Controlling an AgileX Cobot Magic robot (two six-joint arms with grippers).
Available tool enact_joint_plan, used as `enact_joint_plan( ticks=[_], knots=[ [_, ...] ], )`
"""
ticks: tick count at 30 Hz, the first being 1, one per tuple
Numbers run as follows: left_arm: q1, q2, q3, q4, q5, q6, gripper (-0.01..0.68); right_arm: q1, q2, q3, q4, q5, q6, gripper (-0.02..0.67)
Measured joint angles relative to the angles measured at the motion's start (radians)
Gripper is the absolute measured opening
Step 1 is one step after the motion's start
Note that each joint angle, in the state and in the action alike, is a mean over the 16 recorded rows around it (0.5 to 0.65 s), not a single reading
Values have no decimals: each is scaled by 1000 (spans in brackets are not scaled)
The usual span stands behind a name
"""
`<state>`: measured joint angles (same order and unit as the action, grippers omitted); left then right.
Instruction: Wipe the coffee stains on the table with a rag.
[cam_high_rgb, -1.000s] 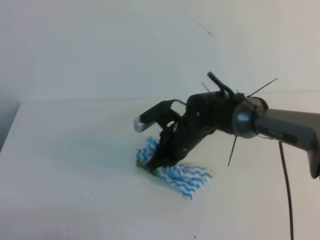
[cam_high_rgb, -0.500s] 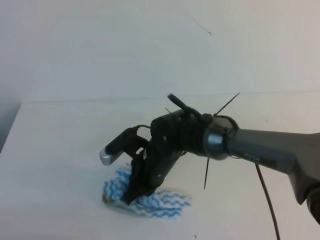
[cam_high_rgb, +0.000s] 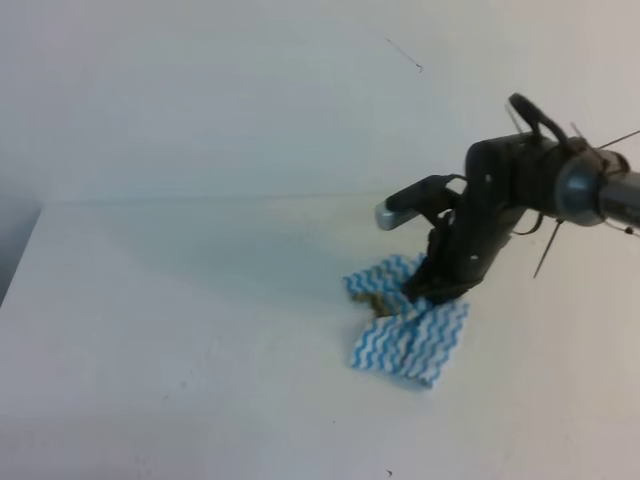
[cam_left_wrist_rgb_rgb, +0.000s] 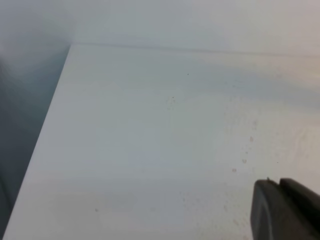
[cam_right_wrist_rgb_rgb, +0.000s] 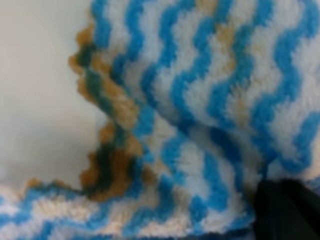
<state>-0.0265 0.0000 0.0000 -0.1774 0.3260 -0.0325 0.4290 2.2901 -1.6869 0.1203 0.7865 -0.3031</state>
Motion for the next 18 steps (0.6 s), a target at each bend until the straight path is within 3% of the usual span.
enact_joint_plan(
  ticks=[9,18],
  knots=[
    [0,0,0,0,0,0,-4,-129,-112,208,22,-89,-70,7],
    [0,0,0,0,0,0,-4,-70,-203,375,165,-198,-180,8]
  ],
)
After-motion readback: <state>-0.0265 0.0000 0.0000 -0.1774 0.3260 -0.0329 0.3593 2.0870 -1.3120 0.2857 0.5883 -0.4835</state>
